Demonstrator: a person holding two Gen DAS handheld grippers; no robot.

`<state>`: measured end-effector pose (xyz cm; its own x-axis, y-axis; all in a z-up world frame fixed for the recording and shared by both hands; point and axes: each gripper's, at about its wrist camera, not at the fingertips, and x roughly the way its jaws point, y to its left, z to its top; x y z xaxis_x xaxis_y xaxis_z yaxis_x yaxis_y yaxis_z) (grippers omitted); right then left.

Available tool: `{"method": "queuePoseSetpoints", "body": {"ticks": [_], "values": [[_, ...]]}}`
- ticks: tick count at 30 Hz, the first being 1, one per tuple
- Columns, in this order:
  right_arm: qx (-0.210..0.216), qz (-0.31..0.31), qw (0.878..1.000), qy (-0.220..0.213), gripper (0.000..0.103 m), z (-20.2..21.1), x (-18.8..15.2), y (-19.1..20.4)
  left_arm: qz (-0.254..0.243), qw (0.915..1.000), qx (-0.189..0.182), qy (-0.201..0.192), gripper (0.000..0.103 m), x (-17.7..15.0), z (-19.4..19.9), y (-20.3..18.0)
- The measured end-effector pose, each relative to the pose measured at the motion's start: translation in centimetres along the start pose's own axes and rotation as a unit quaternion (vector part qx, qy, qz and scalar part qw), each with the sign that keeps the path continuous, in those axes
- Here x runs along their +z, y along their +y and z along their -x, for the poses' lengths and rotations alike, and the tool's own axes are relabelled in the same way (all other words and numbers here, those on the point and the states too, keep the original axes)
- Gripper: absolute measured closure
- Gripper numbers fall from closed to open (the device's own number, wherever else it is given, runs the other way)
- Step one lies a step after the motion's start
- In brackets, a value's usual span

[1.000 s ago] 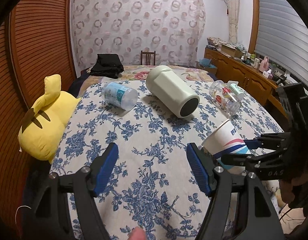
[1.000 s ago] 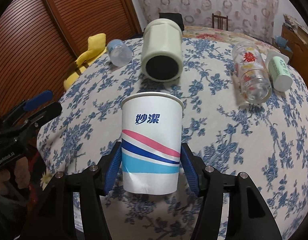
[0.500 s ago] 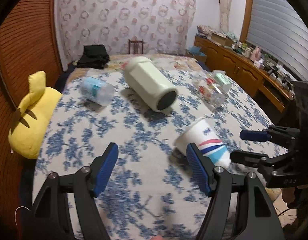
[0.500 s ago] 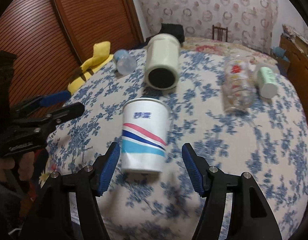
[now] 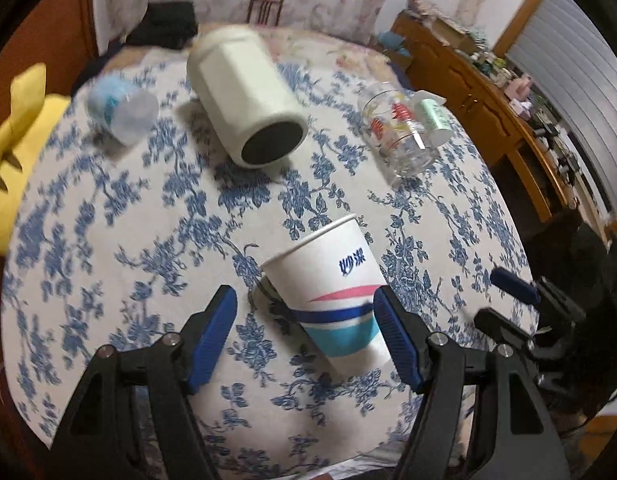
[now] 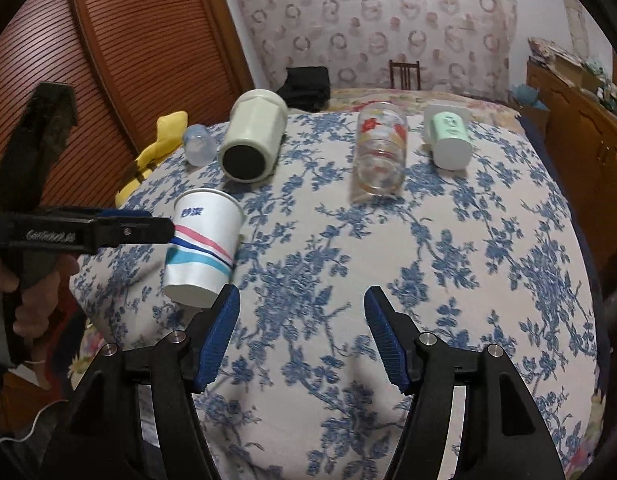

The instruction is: Flip cup upright

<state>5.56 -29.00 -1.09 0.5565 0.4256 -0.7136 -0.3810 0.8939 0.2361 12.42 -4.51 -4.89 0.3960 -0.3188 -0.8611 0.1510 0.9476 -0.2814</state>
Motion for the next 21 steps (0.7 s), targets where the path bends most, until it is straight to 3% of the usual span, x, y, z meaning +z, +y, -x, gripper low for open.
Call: {"method": "queuePoseSetpoints", "body": {"ticks": [8, 20, 21], "values": [[-0.002, -0.004, 1.000, -0.004, 0.037, 0.2, -0.2, -0.5, 0.038, 0.9985, -0.021, 0.031, 0.032, 0.9, -1.8, 0.0], [-0.003, -0.010, 1.000, 0.000, 0.037, -0.3, -0.8, -0.7, 0.044, 0.9970, -0.037, 0.053, 0.033, 2.2, -4.4, -0.7], [-0.004, -0.011, 1.000, 0.001, 0.037, -0.3, -0.8, -0.8, 0.041, 0.9971, -0.041, 0.049, 0.038, 2.2, -4.3, -0.8]]}}
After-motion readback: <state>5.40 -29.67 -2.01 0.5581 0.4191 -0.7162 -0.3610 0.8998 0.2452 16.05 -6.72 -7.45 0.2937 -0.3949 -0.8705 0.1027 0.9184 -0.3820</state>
